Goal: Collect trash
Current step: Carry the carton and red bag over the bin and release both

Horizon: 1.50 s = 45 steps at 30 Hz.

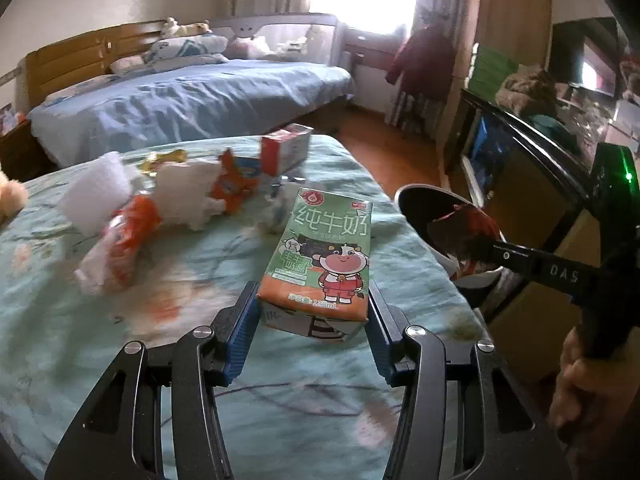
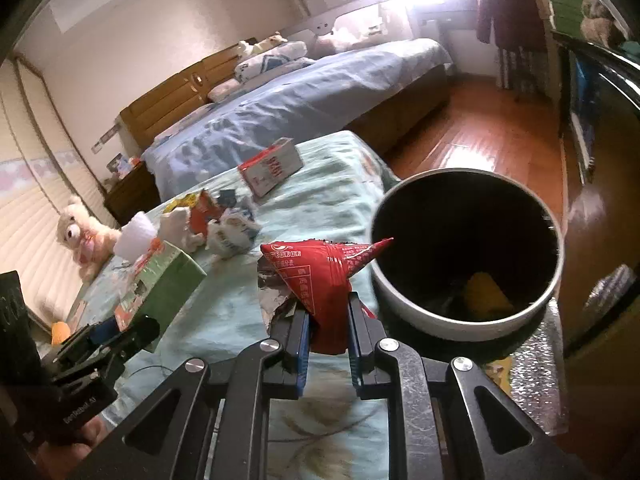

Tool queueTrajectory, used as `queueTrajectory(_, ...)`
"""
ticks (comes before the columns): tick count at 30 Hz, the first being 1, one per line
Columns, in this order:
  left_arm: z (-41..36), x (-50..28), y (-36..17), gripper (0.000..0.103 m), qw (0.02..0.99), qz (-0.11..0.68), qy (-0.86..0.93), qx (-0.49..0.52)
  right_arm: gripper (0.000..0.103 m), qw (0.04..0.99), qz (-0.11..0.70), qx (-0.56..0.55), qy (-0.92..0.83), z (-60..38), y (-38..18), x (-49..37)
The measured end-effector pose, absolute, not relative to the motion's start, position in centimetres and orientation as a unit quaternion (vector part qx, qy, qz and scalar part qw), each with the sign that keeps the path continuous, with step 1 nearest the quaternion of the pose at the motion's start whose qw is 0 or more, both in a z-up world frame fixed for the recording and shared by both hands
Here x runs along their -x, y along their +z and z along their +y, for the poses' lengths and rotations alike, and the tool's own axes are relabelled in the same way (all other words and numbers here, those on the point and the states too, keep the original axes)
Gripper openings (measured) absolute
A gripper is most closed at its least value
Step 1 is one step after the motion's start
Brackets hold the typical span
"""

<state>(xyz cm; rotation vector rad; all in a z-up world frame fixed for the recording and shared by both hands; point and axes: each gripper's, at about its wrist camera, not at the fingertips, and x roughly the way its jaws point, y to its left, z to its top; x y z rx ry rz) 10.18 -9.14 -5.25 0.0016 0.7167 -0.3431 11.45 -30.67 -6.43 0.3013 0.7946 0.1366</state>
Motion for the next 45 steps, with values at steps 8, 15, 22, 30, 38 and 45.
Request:
queueTrajectory(8, -12.7, -11.2, -5.7, 0.05, 0.914, 0.356, -0.195, -0.021, 0.016, 0.91, 0.381, -0.157, 0.039, -33.7, -6.4, -11.3)
queueTrajectory(15, -14.9, -12.2, -6.1, 0.05, 0.907, 0.364, -0.208, -0.031, 0.016, 0.909, 0.382, -0.164, 0.021, -35.7, -6.6, -11.5)
queueTrajectory(22, -17.1, -13.4, -6.2, 0.05, 0.901, 0.371, -0.221, -0.037, 0.016, 0.908, 0.383, -0.169, 0.004, -37.5, -6.9, -12.2)
queueTrajectory(30, -20.0, -14.8, -6.3, 0.05, 0.892, 0.379, -0.242, -0.04, 0.016, 0.904, 0.39, -0.172, -0.014, -39.6, -7.4, -13.7)
queueTrajectory(38, -22.5, -16.0, -6.6, 0.05, 0.886, 0.385, -0.251, -0.054, 0.016, 0.9, 0.402, -0.166, -0.029, -40.8, -8.4, -15.1)
queueTrajectory(45, -24.1, -17.1, -6.6, 0.05, 0.886, 0.384, -0.252, -0.066, 0.018, 0.897, 0.408, -0.169, -0.034, -41.7, -8.8, -16.0)
